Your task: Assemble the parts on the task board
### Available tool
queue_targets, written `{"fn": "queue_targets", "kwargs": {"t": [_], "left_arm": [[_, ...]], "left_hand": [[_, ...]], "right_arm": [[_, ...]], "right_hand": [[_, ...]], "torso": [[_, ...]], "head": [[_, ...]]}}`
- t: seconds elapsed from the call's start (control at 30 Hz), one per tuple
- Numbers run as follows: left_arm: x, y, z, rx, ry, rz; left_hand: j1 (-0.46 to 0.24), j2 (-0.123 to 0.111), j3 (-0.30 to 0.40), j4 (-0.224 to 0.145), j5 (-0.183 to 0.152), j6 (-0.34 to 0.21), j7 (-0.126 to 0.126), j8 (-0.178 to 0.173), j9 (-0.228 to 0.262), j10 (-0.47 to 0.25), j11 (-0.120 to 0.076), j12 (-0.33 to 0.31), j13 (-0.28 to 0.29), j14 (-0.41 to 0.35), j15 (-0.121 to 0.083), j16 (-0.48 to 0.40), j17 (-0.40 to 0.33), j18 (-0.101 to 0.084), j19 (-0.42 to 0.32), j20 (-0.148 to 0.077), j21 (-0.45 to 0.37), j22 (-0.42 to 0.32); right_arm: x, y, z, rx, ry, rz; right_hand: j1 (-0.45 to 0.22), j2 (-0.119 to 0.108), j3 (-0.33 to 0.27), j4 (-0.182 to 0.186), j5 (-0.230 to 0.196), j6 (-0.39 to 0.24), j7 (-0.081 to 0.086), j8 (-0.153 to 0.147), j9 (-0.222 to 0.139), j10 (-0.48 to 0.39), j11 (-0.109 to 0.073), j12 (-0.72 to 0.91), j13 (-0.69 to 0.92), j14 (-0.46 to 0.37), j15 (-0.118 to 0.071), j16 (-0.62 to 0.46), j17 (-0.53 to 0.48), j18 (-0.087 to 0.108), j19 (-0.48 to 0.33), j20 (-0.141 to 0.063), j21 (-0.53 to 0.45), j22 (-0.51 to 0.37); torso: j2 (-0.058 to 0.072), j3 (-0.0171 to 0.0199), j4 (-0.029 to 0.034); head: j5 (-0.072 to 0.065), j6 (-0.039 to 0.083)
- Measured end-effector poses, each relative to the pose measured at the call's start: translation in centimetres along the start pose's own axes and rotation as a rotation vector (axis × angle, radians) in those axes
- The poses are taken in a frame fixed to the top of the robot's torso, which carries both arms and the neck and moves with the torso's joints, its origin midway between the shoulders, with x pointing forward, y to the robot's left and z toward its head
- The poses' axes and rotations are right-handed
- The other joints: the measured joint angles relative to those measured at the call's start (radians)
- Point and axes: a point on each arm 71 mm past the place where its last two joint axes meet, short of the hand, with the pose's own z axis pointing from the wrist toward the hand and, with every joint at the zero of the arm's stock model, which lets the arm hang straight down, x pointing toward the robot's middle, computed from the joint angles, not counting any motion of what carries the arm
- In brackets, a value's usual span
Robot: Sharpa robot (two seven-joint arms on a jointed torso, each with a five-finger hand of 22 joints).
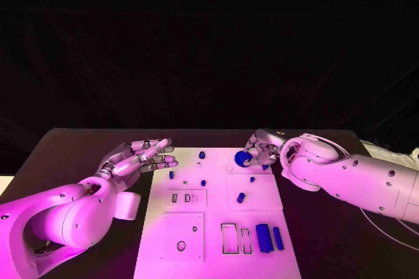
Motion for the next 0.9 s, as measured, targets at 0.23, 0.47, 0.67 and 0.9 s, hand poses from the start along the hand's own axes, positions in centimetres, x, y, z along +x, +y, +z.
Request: {"fn": "queue_targets", "kwargs": {"t": [0.23, 0.47, 0.67, 0.9], "left_arm": [[0.0, 0.0, 0.0, -0.001, 0.001, 0.000], [0.0, 0.0, 0.0, -0.002, 0.002, -0.001], [0.0, 0.0, 0.0, -0.003, 0.002, -0.001], [0.0, 0.0, 0.0, -0.004, 0.003, -0.002]], "left_hand": [[0.000, 0.000, 0.000, 0.000, 0.000, 0.000, 0.000, 0.000, 0.000, 0.000, 0.000, 0.000, 0.000, 0.000, 0.000, 0.000, 0.000, 0.000, 0.000, 0.000, 0.000, 0.000], [0.000, 0.000, 0.000, 0.000, 0.000, 0.000, 0.000, 0.000, 0.000, 0.000, 0.000, 0.000, 0.000, 0.000, 0.000, 0.000, 0.000, 0.000, 0.000, 0.000, 0.000, 0.000], [0.000, 0.000, 0.000, 0.000, 0.000, 0.000, 0.000, 0.000, 0.000, 0.000, 0.000, 0.000, 0.000, 0.000, 0.000, 0.000, 0.000, 0.000, 0.000, 0.000, 0.000, 0.000], [0.000, 0.000, 0.000, 0.000, 0.000, 0.000, 0.000, 0.000, 0.000, 0.000, 0.000, 0.000, 0.000, 0.000, 0.000, 0.000, 0.000, 0.000, 0.000, 0.000, 0.000, 0.000]], "right_arm": [[0.0, 0.4, 0.1, -0.010, -0.007, -0.021], [0.0, 1.0, 0.1, -0.022, -0.019, -0.057], [0.2, 1.8, 0.0, -0.034, -0.042, -0.078], [0.0, 4.5, -0.8, -0.091, -0.097, -0.072]], "right_hand": [[0.011, 0.011, 0.053, -0.017, -0.054, 0.047, -0.011, 0.014, 0.001, 0.008, 0.008, 0.044, 0.036, 0.000, 0.000, 0.005, 0.000, 0.000, 0.009, -0.003, 0.008, 0.017], [0.014, 0.009, 0.078, -0.018, -0.062, 0.059, -0.008, 0.019, 0.003, 0.013, -0.001, 0.059, 0.037, -0.001, -0.006, 0.005, 0.000, -0.015, 0.014, -0.008, 0.017, 0.031], [0.012, 0.010, 0.103, -0.015, -0.043, 0.061, -0.007, 0.019, 0.003, 0.019, -0.014, 0.068, 0.037, 0.000, -0.008, 0.009, 0.000, -0.015, 0.022, -0.015, 0.028, 0.051], [-0.003, 0.006, 0.129, -0.016, -0.010, 0.061, -0.007, 0.019, 0.002, 0.029, -0.028, 0.078, 0.035, 0.000, -0.015, 0.009, 0.000, -0.015, 0.032, -0.018, 0.039, 0.075]], "torso": [[0.000, 0.0000, -0.0002], [0.000, 0.0001, 0.0000], [0.000, -0.0004, 0.0006], [0.000, -0.0011, 0.0018]], "head": [[-0.003, -0.002], [-0.003, -0.003], [-0.004, -0.002], [-0.001, 0.000]]}}
